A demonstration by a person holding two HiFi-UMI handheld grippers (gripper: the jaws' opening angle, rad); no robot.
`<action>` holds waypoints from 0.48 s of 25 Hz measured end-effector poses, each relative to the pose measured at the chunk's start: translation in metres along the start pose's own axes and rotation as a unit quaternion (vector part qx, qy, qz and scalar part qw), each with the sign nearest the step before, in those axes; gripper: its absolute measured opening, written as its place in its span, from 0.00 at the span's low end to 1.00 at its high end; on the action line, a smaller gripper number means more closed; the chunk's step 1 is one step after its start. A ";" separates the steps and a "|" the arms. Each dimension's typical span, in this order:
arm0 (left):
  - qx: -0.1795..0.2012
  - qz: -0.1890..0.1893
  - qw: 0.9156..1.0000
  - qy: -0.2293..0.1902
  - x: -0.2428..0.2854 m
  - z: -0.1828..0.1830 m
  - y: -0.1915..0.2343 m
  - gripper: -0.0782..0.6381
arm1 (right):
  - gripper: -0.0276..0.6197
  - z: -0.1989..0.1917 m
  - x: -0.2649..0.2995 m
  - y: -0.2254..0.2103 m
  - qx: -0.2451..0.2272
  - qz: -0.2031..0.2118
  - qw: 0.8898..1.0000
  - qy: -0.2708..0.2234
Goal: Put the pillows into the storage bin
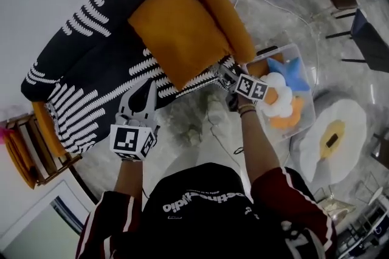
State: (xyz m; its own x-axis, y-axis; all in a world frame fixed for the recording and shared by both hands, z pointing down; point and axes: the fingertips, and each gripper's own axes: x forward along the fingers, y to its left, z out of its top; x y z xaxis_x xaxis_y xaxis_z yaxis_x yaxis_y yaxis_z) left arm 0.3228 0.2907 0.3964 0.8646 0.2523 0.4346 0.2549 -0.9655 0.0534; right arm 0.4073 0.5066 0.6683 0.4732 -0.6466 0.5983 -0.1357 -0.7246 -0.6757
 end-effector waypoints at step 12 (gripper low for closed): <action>-0.018 -0.017 0.998 0.059 0.043 -0.098 0.003 0.12 | 0.65 -0.021 0.107 -0.067 0.104 0.032 0.994 -0.023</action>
State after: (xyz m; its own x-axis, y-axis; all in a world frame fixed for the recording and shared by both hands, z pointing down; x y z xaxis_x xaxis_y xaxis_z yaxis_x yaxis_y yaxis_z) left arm 0.3182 0.2923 0.5036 0.7982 0.2785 0.5341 0.2665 -0.9585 0.1015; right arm 0.4487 0.4809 0.7870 0.5086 -0.6747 0.5349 0.0148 -0.6143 -0.7889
